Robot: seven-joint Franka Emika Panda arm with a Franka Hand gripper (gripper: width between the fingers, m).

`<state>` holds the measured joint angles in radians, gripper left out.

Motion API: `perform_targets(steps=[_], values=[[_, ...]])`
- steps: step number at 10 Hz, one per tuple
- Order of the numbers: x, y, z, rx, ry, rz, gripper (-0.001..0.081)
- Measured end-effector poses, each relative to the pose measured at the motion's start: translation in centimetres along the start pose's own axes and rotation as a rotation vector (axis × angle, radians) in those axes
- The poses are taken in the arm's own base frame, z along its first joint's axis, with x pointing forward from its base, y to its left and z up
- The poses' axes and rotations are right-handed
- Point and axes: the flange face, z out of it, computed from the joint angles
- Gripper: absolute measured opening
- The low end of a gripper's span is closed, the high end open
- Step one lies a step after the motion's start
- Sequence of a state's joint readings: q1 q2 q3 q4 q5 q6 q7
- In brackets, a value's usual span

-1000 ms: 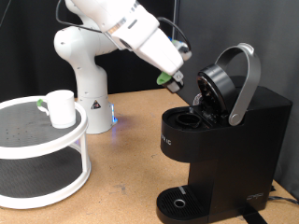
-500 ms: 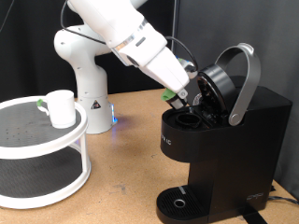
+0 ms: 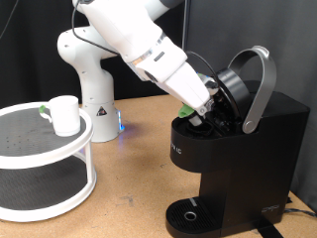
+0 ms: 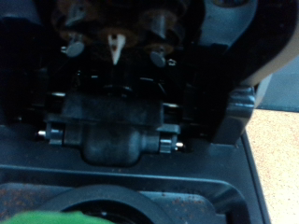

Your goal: Make a cup of coffee with the keurig machine

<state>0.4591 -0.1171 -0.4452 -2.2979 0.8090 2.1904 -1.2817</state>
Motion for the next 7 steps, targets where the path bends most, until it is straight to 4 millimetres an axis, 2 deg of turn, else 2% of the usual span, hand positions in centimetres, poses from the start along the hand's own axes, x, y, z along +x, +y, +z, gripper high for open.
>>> perform_targets(steps=[7], values=[[0.1, -0.1, 2.8, 0.021, -0.054, 0.013, 0.0474]])
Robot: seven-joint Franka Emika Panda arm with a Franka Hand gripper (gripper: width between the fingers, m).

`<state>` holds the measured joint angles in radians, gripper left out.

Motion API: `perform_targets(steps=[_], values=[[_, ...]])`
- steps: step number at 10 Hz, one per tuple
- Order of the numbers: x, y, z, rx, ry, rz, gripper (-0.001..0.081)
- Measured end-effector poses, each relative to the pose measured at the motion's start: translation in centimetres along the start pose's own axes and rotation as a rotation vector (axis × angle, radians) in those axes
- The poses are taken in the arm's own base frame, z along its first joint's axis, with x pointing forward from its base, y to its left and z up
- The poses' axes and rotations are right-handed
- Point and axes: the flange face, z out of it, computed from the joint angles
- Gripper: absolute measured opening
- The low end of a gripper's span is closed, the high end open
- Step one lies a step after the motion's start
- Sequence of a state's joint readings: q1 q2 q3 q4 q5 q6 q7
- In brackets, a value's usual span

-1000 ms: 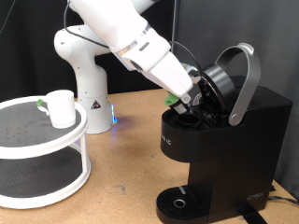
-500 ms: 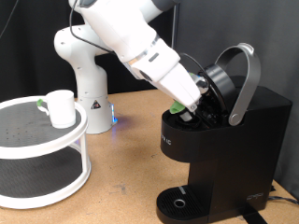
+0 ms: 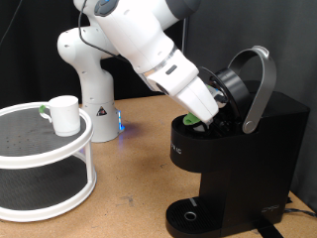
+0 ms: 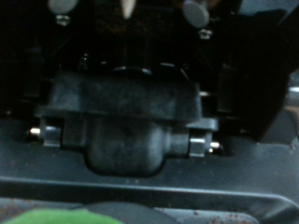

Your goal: Make a cup of coffee with the keurig machine

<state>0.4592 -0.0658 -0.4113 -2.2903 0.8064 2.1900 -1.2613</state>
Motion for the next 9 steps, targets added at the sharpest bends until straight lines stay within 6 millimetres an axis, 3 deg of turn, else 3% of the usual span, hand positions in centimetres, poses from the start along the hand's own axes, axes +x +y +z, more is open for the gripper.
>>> perform_targets(steps=[3, 4, 5, 6, 7, 9], values=[[0.23, 0.06, 0.22, -0.001, -0.005, 0.004, 0.0474], [0.13, 0.07, 0.56, 0.002, -0.012, 0.005, 0.0514], [0.06, 0.09, 0.84, 0.005, -0.017, 0.006, 0.0691], [0.03, 0.09, 0.97, 0.006, -0.019, 0.006, 0.0691], [0.03, 0.07, 1.0, 0.008, -0.015, 0.003, 0.0775], [0.1, 0.04, 0.99, 0.012, 0.0, -0.005, 0.0801]])
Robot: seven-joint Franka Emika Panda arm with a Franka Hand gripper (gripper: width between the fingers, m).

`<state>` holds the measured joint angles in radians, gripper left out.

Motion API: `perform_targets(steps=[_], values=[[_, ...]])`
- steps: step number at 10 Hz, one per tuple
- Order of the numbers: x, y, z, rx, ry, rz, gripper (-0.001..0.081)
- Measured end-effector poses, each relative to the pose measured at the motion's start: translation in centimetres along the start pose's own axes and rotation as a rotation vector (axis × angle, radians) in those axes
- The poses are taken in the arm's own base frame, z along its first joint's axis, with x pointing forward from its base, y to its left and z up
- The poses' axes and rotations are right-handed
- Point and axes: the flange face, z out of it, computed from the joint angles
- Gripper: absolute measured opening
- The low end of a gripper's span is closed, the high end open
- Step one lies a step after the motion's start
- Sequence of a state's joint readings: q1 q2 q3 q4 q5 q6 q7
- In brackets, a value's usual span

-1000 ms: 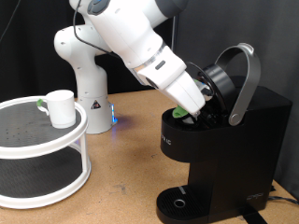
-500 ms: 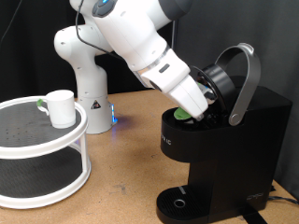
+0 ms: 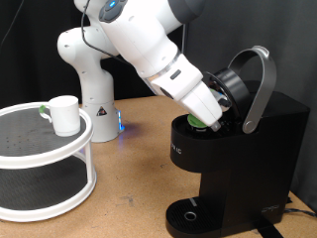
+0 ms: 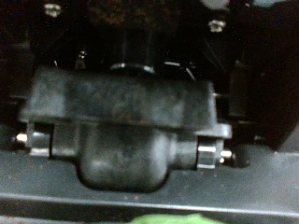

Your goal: Make a cup of coffee with the keurig machine

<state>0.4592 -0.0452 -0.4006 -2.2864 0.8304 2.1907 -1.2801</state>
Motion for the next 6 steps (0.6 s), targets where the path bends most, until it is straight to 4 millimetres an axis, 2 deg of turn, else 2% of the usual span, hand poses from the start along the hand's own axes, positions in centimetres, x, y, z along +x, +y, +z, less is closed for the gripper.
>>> perform_targets(steps=[6], values=[[-0.3, -1.2, -0.4, 0.053, 0.003, -0.026, 0.0801]])
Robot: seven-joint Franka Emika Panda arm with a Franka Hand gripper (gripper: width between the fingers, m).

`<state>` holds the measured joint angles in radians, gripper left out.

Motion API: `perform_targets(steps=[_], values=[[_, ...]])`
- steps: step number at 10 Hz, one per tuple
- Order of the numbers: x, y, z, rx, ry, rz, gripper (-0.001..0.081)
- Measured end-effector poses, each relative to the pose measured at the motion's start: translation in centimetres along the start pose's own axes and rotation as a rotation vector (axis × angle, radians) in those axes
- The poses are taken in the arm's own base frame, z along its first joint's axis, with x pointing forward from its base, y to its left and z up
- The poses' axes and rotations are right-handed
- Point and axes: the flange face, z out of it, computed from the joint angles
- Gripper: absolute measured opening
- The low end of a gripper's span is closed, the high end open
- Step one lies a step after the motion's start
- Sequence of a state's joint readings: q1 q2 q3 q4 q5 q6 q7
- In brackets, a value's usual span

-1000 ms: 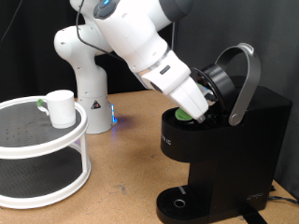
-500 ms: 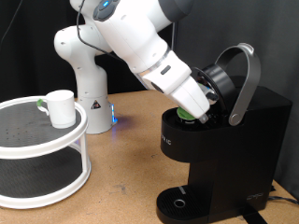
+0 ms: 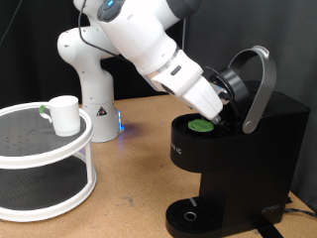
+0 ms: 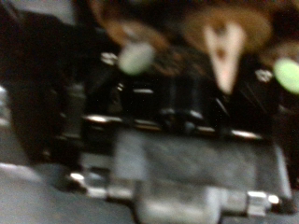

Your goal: Make a cup of coffee with the keurig machine

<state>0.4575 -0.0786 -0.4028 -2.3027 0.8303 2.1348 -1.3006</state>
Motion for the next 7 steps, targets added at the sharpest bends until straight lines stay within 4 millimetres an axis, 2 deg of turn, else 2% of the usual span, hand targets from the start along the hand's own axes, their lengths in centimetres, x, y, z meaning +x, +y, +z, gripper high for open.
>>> perform_targets(steps=[2, 5, 7], values=[[-0.3, -0.5, -1.1, -0.014, 0.025, 0.006, 0.0801], [-1.7, -0.6, -3.9, -0.09, 0.056, 0.016, 0.0801], [-2.2, -0.9, -4.4, -0.096, 0.05, 0.018, 0.0801]])
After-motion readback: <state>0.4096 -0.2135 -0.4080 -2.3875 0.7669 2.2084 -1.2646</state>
